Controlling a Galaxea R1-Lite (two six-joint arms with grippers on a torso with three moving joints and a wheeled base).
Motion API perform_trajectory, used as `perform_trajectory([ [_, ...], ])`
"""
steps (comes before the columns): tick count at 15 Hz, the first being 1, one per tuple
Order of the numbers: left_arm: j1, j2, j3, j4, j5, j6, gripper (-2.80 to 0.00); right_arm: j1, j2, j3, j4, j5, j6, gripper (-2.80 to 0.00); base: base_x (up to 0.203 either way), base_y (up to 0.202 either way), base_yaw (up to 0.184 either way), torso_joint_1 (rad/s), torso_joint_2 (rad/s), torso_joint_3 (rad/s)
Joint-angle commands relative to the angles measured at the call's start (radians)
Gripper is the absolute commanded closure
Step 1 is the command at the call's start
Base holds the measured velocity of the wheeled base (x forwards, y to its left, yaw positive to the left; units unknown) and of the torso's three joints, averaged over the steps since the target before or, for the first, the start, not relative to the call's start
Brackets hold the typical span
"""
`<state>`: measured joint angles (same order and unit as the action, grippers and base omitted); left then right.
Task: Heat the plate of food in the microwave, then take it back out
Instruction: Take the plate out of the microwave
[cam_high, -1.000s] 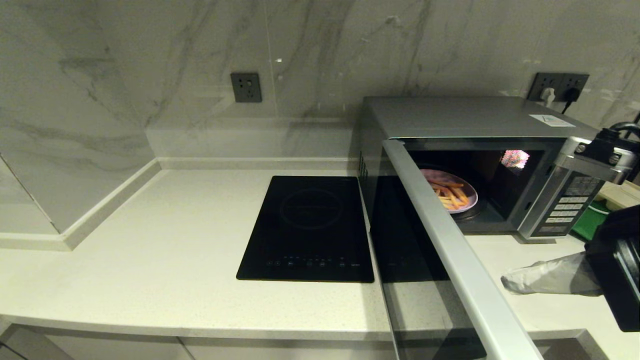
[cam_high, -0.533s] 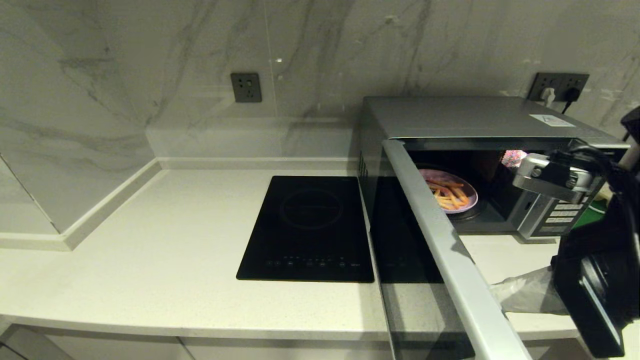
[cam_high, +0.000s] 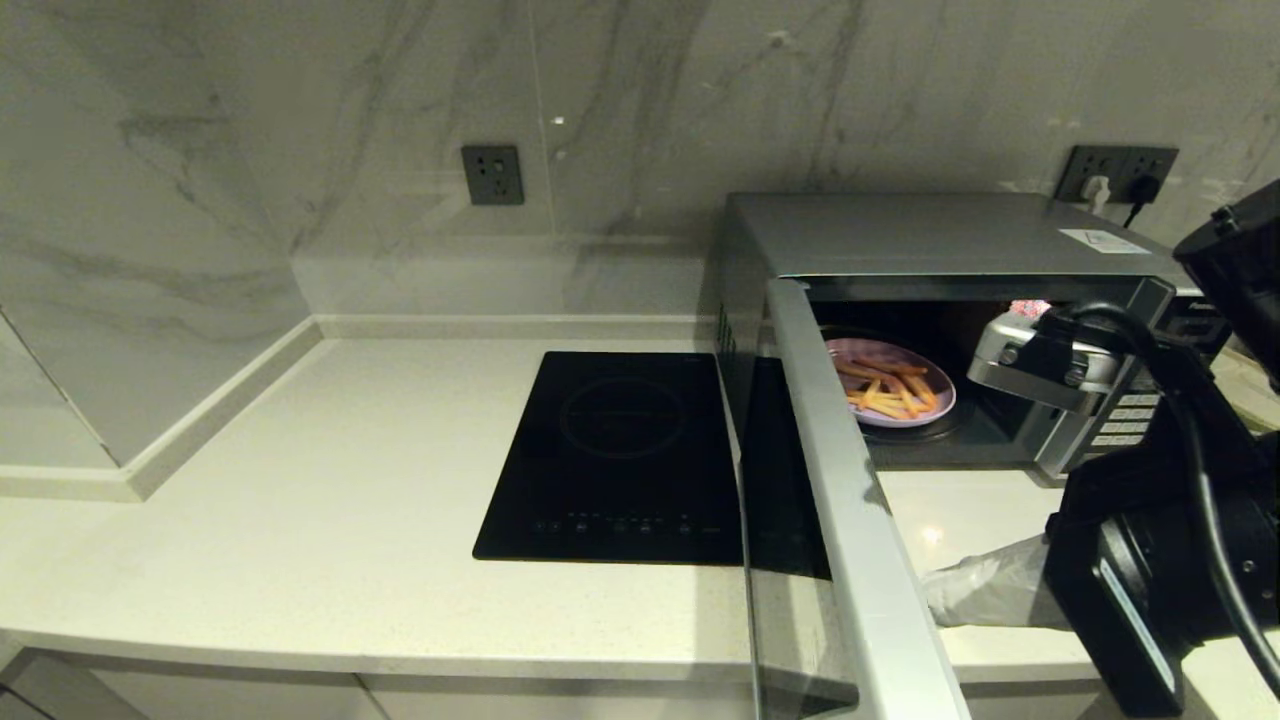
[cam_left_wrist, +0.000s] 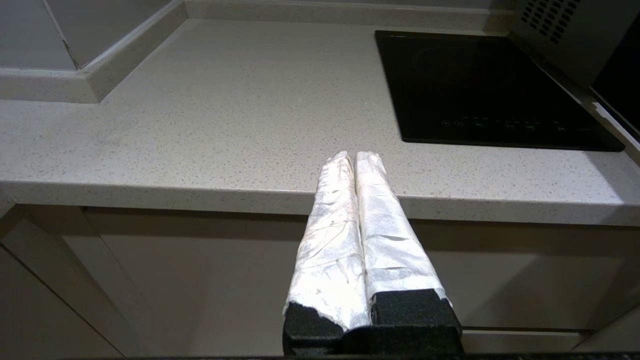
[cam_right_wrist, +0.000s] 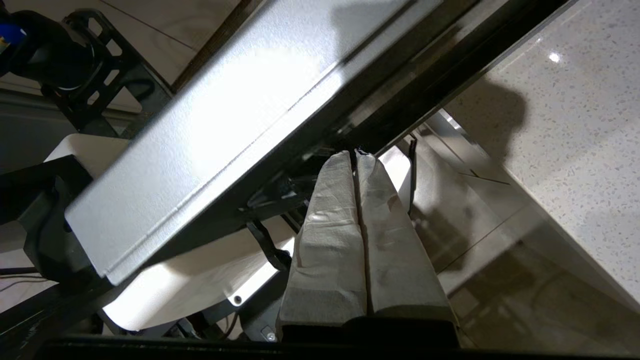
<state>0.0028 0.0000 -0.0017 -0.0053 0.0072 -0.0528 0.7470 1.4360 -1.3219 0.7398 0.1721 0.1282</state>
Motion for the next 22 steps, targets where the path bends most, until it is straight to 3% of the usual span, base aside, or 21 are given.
perform_trajectory([
  [1, 0.0, 0.0, 0.0, -0.001, 0.0, -0.001, 0.0, 0.006, 0.011, -0.002, 0.004, 0.001, -0.001, 0.0, 0.0, 0.0, 0.0, 0.0, 0.0, 0.0],
  [9, 0.0, 0.0, 0.0, -0.001, 0.0, -0.001, 0.0, 0.009, 0.017, 0.0, 0.0, 0.001, -0.004, 0.0, 0.0, 0.0, 0.0, 0.0, 0.0, 0.0],
  [11, 0.0, 0.0, 0.0, -0.001, 0.0, -0.001, 0.0, 0.007, 0.025, -0.005, -0.002, -0.04, 0.008, 0.0, 0.0, 0.0, 0.0, 0.0, 0.0, 0.0],
  [13, 0.0, 0.0, 0.0, -0.001, 0.0, -0.001, 0.0, 0.001, 0.028, -0.007, -0.022, -0.179, 0.05, 0.0, 0.0, 0.0, 0.0, 0.0, 0.0, 0.0],
  [16, 0.0, 0.0, 0.0, -0.001, 0.0, -0.001, 0.0, -0.01, 0.058, -0.014, -0.097, -0.622, 0.205, 0.0, 0.0, 0.0, 0.0, 0.0, 0.0, 0.0],
  [17, 0.0, 0.0, 0.0, -0.001, 0.0, -0.001, 0.0, -0.039, 0.079, -0.023, -0.118, -0.733, 0.265, 0.0, 0.0, 0.0, 0.0, 0.0, 0.0, 0.0],
  [19, 0.0, 0.0, 0.0, -0.001, 0.0, -0.001, 0.0, -0.132, 0.132, -0.068, -0.136, -0.84, 0.384, 0.0, 0.0, 0.0, 0.0, 0.0, 0.0, 0.0],
  [22, 0.0, 0.0, 0.0, -0.001, 0.0, -0.001, 0.0, -0.253, 0.224, -0.135, -0.138, -0.858, 0.556, 0.0, 0.0, 0.0, 0.0, 0.0, 0.0, 0.0],
])
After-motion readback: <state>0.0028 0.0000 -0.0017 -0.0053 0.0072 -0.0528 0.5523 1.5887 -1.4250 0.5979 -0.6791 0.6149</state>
